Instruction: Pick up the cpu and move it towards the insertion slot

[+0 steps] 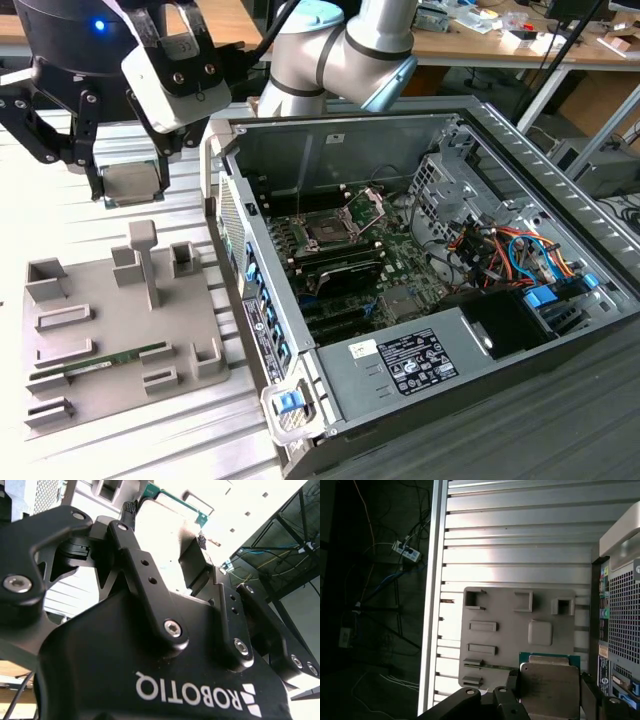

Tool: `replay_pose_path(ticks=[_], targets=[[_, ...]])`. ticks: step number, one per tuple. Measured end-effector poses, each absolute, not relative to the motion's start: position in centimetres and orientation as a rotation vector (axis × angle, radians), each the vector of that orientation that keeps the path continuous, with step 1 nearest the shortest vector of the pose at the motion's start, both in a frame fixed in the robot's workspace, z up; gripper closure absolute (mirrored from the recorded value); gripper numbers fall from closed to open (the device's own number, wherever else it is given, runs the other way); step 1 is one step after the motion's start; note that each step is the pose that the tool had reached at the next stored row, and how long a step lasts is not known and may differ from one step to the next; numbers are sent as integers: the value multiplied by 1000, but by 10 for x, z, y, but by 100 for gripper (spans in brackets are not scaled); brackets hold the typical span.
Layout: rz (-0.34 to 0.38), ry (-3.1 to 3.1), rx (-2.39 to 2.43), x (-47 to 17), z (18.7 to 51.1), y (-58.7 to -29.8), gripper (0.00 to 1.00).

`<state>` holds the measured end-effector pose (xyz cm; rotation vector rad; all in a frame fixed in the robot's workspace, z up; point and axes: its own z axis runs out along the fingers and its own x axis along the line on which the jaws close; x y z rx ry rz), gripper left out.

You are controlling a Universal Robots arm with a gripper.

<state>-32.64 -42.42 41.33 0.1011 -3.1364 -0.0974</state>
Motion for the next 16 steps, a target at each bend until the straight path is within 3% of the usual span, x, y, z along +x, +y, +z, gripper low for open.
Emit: replay_pose_path(ticks=[16], targets=[[-97, -3137, 101, -320, 413, -424, 45]])
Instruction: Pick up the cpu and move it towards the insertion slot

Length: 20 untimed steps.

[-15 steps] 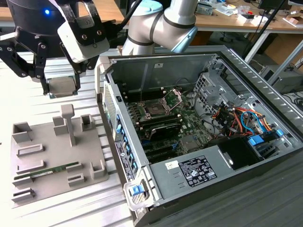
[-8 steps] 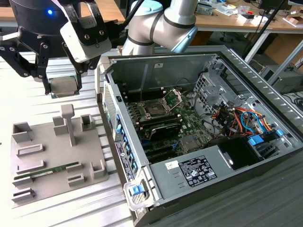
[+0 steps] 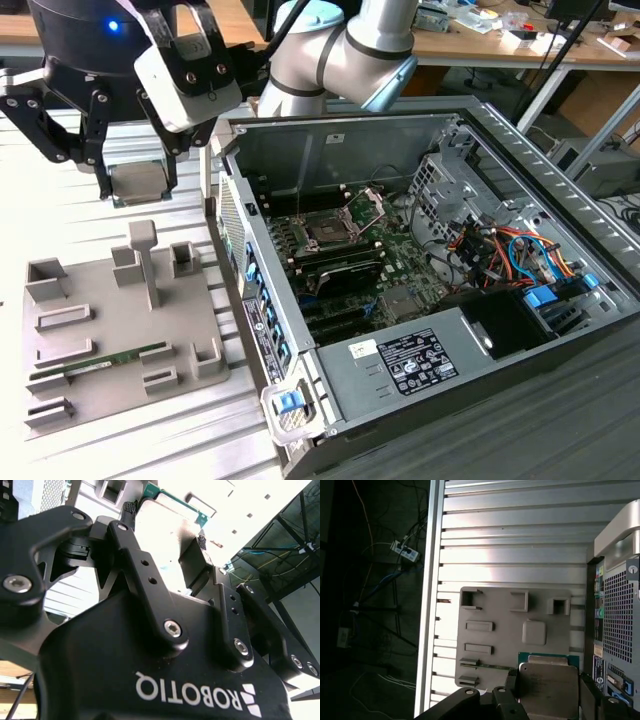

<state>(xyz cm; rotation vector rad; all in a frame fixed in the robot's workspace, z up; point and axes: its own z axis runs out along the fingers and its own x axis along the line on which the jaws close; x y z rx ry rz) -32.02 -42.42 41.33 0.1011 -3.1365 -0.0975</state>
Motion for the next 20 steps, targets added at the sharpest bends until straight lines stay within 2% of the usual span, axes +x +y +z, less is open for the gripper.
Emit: replay_pose_path(ticks=[20], targets=[[-97, -3136, 101, -311, 413, -424, 45]])
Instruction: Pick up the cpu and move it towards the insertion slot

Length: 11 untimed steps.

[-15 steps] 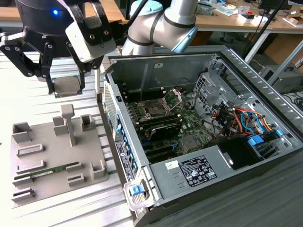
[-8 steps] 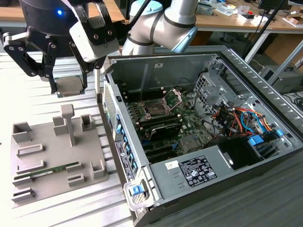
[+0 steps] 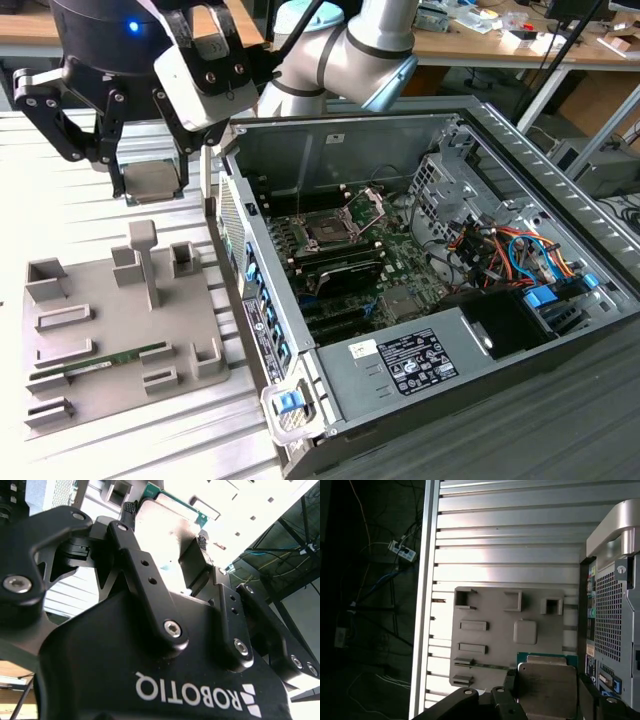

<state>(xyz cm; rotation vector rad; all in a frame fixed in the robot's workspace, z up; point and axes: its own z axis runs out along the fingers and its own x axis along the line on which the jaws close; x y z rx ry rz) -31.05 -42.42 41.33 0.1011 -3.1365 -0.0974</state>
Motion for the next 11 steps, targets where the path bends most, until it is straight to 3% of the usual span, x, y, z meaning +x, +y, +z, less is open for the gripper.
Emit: replay_pose_path(ticks=[11], targets=[[-97, -3136, 101, -306, 413, -424, 45]])
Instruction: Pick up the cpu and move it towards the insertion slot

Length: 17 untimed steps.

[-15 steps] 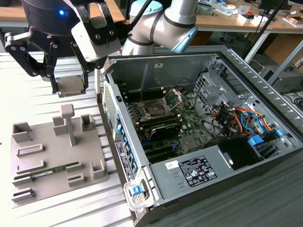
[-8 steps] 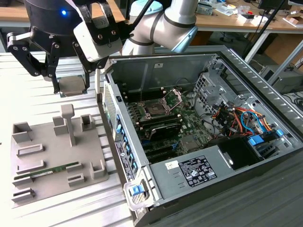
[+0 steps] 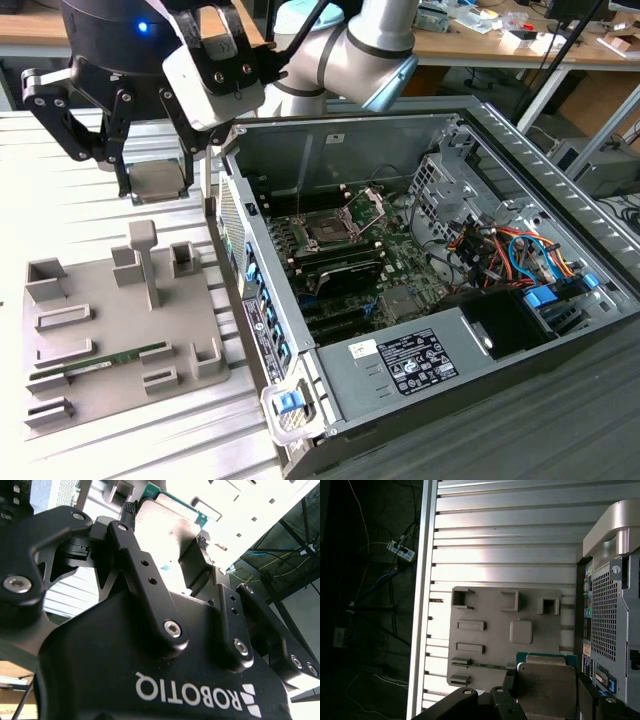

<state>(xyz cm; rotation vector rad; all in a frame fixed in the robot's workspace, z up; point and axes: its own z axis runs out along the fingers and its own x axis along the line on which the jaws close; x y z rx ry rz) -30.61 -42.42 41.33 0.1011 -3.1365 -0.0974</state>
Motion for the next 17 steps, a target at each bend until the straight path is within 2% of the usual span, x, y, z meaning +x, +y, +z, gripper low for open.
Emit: replay_pose_path(ticks=[17], targets=[[-97, -3136, 101, -299, 413, -424, 45]])
